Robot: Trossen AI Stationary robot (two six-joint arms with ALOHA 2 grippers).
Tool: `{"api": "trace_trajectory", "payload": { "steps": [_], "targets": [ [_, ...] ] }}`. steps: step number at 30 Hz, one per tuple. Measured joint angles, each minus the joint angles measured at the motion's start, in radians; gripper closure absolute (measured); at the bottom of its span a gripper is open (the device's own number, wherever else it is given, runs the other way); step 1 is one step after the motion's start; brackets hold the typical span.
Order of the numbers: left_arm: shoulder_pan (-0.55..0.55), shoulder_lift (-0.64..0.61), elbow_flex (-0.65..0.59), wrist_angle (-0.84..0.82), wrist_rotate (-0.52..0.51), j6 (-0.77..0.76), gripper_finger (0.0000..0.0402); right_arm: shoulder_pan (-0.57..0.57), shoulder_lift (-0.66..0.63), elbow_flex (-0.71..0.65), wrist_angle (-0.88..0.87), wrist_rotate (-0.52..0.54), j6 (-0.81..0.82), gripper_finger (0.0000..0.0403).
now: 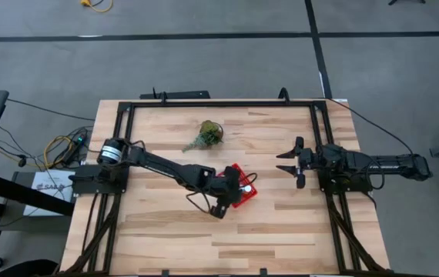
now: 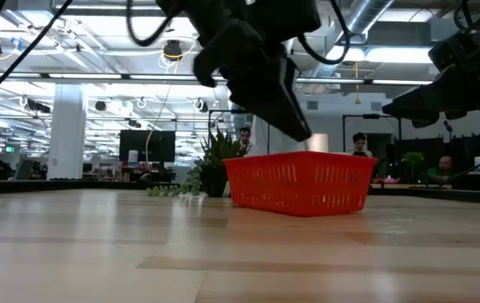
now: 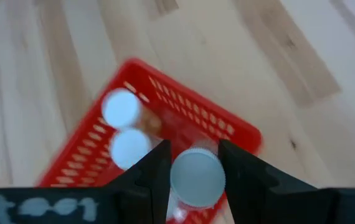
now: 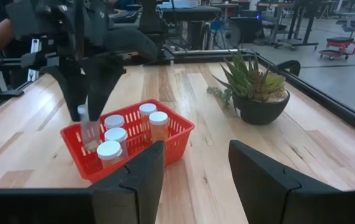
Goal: Pick and place pill bottles into a basket
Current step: Put the blue pill bottle into the red bin, then return to Home Position
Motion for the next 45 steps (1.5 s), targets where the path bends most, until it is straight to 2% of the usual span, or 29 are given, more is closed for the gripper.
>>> {"api": "trace_trajectory", "payload": {
  "steps": [4,10,24,32,35,39,45],
  "targets": [
    [0.003,0.025,0.055,-0.063,-0.011,0.014,0.0291,0.0,0.0,0.0,0.0,0.0,0.0,0.023],
    [0.006,0.025,0.059,-0.071,-0.017,0.018,0.0277,0.0,0.0,0.0,0.0,0.0,0.0,0.023],
    [0.026,0.015,0.059,-0.092,0.041,0.005,0.0197,0.0,0.0,0.0,0.0,0.0,0.0,0.023],
    [-0.022,-0.145,0.059,0.007,0.047,0.052,0.02,0.0,0.0,0.0,0.0,0.0,0.0,0.023],
    [-0.032,-0.219,0.05,0.044,0.108,0.064,0.0204,0.0,0.0,0.0,0.0,0.0,0.0,0.023],
    [-0.032,-0.301,-0.027,0.133,0.198,0.06,0.0208,0.0,0.0,0.0,0.0,0.0,0.0,0.023],
    [-0.031,-0.458,-0.221,0.258,0.203,0.04,0.0209,0.0,0.0,0.0,0.0,0.0,0.0,0.023]
  ]
}}
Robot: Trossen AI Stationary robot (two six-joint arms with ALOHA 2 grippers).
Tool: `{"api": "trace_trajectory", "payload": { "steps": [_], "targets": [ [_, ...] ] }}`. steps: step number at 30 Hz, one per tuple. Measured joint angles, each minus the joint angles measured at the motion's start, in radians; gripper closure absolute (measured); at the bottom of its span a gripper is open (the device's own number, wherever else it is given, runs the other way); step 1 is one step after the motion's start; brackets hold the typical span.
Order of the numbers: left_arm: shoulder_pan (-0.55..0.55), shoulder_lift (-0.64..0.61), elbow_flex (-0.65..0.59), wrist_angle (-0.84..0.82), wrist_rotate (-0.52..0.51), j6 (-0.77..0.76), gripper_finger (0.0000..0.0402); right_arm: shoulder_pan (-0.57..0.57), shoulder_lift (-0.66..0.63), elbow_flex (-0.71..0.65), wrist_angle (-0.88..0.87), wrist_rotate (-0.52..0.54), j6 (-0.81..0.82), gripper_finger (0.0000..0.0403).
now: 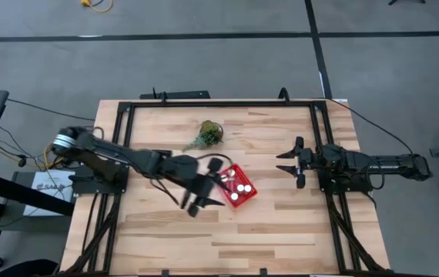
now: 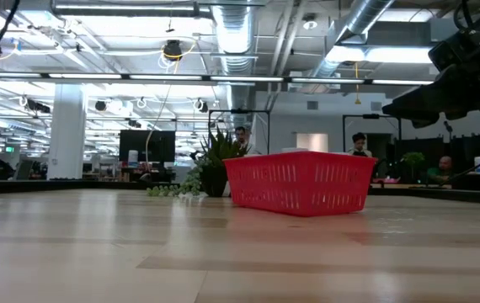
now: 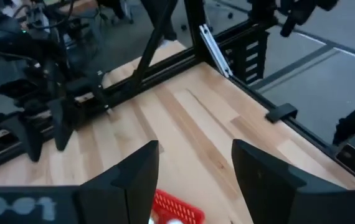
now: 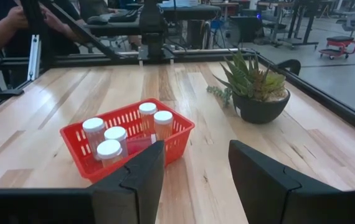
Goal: Pick and place pill bottles into a basket
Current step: Return to Home Position
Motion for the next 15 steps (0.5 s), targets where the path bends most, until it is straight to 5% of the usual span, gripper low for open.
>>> {"api": "trace_trajectory", "payload": {
  "steps": [15],
  "targets": [
    [-0.019,-0.648,-0.678,0.322,0.014,-0.148,0.021,0.0,0.0,0.0,0.0,0.0,0.0,0.023]
  ]
}}
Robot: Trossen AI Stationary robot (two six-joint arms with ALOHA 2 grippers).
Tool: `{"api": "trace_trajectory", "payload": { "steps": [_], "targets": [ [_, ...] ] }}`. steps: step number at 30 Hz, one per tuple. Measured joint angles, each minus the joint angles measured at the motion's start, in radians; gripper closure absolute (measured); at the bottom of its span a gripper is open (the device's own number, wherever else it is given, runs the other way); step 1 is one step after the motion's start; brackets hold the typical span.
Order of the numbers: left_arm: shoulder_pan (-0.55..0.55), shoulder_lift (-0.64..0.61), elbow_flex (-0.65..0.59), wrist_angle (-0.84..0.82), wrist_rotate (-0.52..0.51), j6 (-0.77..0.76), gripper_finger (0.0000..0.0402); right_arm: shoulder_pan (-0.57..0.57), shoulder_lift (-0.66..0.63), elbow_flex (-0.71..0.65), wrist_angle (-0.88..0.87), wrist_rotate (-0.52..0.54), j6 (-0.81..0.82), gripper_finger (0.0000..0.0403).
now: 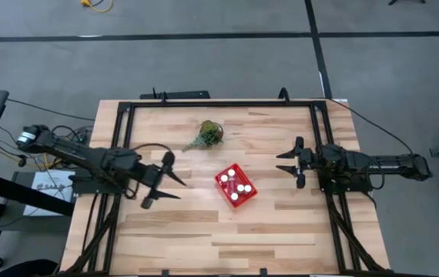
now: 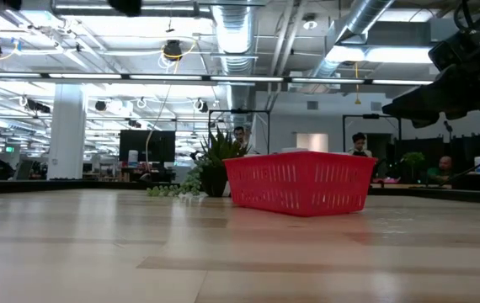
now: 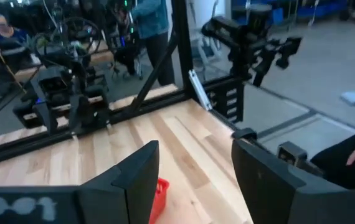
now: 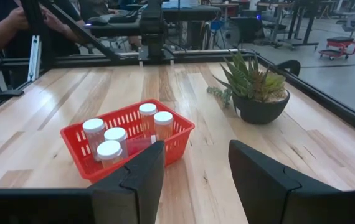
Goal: Pick and place pill bottles into a basket
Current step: Return to Home Position
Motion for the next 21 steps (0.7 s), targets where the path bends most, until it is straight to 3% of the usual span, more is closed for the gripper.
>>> {"api": "trace_trajectory", "payload": {
  "steps": [7,21],
  "targets": [
    [-0.06,-0.188,-0.168,0.073,0.002,-0.018,0.021,0.0,0.0,0.0,0.0,0.0,0.0,0.023],
    [-0.179,-0.374,-0.364,0.168,-0.013,0.018,0.021,0.0,0.0,0.0,0.0,0.0,0.0,0.023]
  ]
}}
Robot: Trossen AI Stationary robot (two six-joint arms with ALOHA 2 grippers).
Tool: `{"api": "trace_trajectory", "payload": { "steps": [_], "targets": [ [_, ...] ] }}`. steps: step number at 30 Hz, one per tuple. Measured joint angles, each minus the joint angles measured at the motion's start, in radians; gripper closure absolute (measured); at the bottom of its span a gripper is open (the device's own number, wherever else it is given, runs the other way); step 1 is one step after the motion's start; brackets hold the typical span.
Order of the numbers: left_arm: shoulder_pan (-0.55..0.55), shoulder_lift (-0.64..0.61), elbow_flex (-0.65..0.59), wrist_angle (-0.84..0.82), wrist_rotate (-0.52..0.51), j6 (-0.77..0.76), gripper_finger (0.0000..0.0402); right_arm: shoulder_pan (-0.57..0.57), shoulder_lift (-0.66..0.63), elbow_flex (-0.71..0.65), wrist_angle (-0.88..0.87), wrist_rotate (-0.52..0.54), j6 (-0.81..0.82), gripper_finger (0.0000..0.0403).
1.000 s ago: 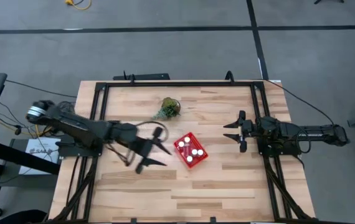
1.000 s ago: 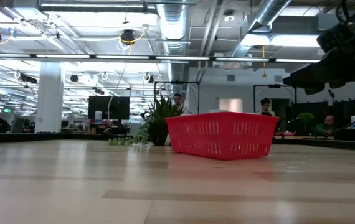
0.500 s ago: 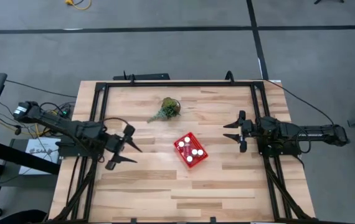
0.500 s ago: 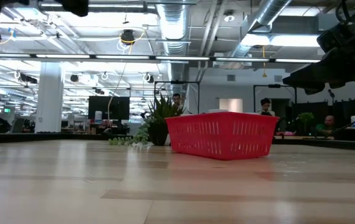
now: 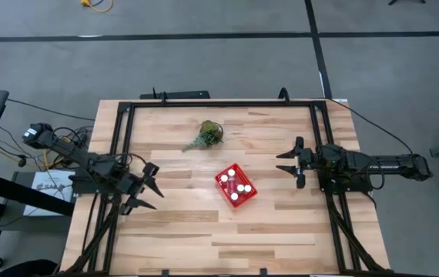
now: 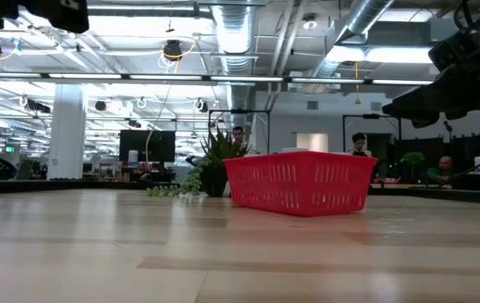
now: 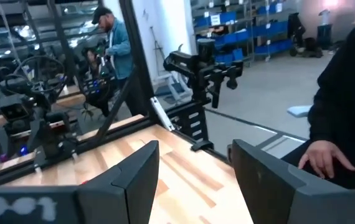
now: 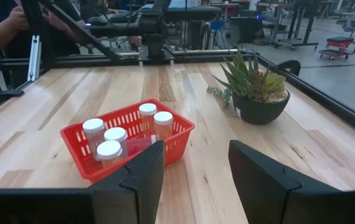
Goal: Pick and place pill bottles into a basket
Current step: Return to Home Position
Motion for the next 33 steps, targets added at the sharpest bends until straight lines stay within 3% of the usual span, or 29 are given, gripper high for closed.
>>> {"api": "trace_trajectory", "payload": {
  "steps": [18,24,33],
  "targets": [
    [-0.038,-0.211,-0.179,0.015,0.05,-0.046,0.021,0.0,0.0,0.0,0.0,0.0,0.0,0.023],
    [-0.038,-0.292,-0.179,-0.098,0.075,-0.006,0.021,0.0,0.0,0.0,0.0,0.0,0.0,0.023],
    [-0.038,-0.483,-0.18,-0.355,-0.074,0.038,0.021,0.0,0.0,0.0,0.0,0.0,0.0,0.023]
  ]
}}
